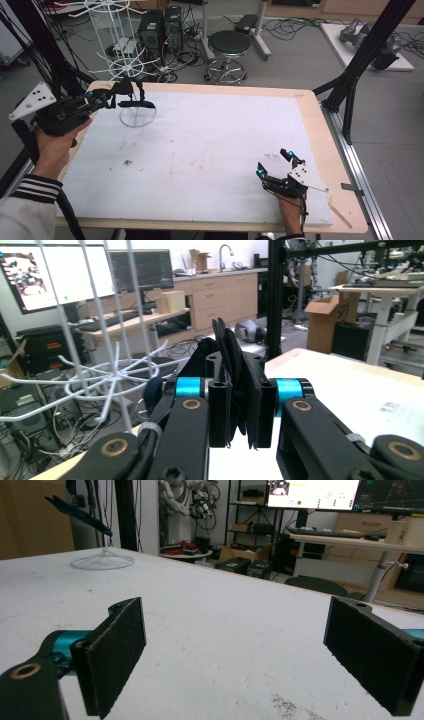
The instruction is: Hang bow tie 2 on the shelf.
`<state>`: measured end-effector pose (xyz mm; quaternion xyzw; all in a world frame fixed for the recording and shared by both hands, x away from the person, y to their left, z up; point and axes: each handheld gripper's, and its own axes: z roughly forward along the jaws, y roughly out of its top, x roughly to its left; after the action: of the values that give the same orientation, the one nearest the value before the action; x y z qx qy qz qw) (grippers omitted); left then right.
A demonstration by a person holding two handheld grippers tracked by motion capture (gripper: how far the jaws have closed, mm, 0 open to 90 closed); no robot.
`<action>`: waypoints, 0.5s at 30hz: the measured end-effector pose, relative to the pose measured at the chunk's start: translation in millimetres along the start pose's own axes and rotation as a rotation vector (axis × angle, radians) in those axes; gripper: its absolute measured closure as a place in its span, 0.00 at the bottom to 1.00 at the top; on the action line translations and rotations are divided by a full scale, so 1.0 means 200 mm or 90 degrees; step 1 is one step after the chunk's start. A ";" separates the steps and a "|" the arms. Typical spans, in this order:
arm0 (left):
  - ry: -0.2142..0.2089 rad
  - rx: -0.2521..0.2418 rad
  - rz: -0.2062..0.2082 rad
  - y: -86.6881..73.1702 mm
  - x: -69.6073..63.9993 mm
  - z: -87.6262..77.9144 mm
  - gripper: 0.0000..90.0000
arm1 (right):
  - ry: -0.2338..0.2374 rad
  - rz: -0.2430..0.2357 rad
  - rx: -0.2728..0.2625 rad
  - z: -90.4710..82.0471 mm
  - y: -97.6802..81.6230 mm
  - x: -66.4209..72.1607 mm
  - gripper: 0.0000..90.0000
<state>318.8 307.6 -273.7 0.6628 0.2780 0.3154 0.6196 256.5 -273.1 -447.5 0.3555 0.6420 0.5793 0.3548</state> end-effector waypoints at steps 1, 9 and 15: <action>0.007 -0.001 0.000 0.00 0.01 0.00 0.91 | 0.000 -0.001 -0.001 0.00 -0.01 0.00 0.10; 0.036 -0.005 -0.007 0.00 0.06 -0.03 0.91 | -0.004 -0.009 0.001 0.01 -0.02 0.02 0.10; 0.050 -0.008 -0.010 0.01 0.08 -0.06 0.91 | -0.005 -0.007 -0.004 0.01 -0.03 0.01 0.10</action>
<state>320.0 326.4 -270.0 0.6437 0.3053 0.3382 0.6149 256.5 -270.5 -452.8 0.3529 0.6410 0.5778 0.3615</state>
